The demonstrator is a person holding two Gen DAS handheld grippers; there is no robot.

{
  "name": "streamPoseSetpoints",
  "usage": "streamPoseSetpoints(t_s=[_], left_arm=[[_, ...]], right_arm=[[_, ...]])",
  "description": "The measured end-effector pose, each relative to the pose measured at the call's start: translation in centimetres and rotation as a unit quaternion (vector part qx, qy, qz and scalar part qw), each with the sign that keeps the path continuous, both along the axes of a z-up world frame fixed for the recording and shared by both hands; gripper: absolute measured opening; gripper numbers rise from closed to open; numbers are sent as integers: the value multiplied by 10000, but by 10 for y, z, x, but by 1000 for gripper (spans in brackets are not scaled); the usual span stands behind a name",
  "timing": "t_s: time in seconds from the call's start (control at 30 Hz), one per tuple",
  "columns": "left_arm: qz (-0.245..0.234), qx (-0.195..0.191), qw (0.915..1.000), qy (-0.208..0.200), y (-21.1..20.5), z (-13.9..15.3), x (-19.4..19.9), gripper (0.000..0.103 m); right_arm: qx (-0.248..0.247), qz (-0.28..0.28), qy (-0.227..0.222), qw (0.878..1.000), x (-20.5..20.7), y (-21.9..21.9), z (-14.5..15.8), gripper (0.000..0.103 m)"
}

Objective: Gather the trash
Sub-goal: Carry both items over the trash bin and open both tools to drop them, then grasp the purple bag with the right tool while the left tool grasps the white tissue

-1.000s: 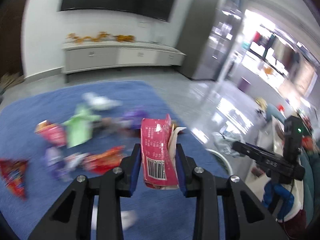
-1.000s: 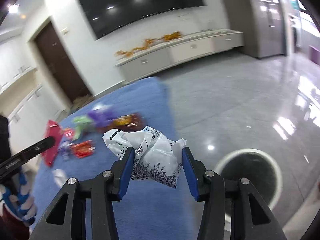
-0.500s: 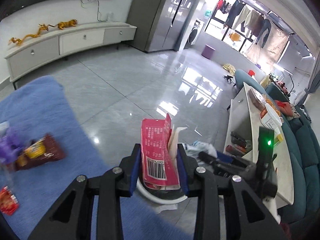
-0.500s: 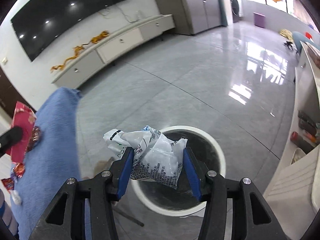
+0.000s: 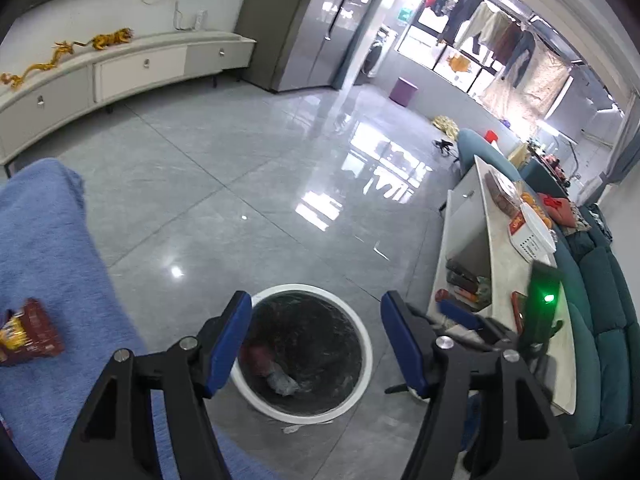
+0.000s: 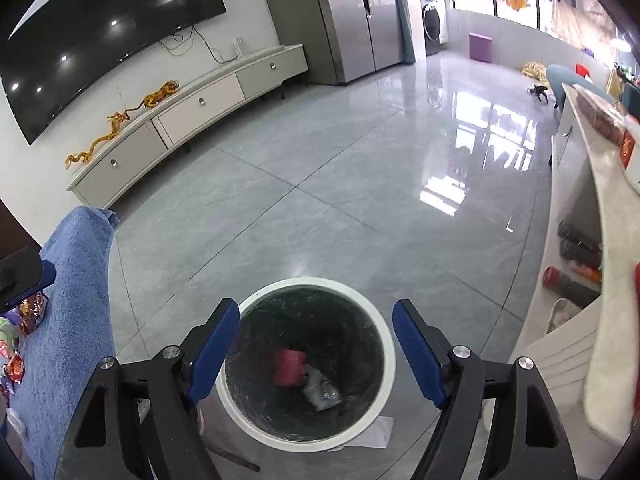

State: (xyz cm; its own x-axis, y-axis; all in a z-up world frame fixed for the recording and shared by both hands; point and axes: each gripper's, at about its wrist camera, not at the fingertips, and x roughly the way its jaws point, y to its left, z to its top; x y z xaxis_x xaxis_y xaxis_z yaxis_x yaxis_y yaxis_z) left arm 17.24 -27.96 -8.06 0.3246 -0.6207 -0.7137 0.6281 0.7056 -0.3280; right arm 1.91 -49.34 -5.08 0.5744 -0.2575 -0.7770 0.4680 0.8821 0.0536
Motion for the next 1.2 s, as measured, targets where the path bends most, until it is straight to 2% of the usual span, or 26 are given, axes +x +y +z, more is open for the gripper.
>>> streamPoseSetpoints(t_s=[0.3,0.57,0.87,1.2], left_arm=[[645,229,9964,-495,71,35,-14,65],[1215,75,9891,-830,137,76,-29,65],[1890,-16,9731,-1314,211,110,-60,65],[2556,239,9535,-1578,283,114,-90,65]], right_arm=[[-136,324,-320,9989,-11,17,36,78],[-131,801,-678,9944,-19,52,64,78],[-136,1280,-946,9872,-22,89,81,78],[-111,1670,-970,9811,-21,121,81,78]])
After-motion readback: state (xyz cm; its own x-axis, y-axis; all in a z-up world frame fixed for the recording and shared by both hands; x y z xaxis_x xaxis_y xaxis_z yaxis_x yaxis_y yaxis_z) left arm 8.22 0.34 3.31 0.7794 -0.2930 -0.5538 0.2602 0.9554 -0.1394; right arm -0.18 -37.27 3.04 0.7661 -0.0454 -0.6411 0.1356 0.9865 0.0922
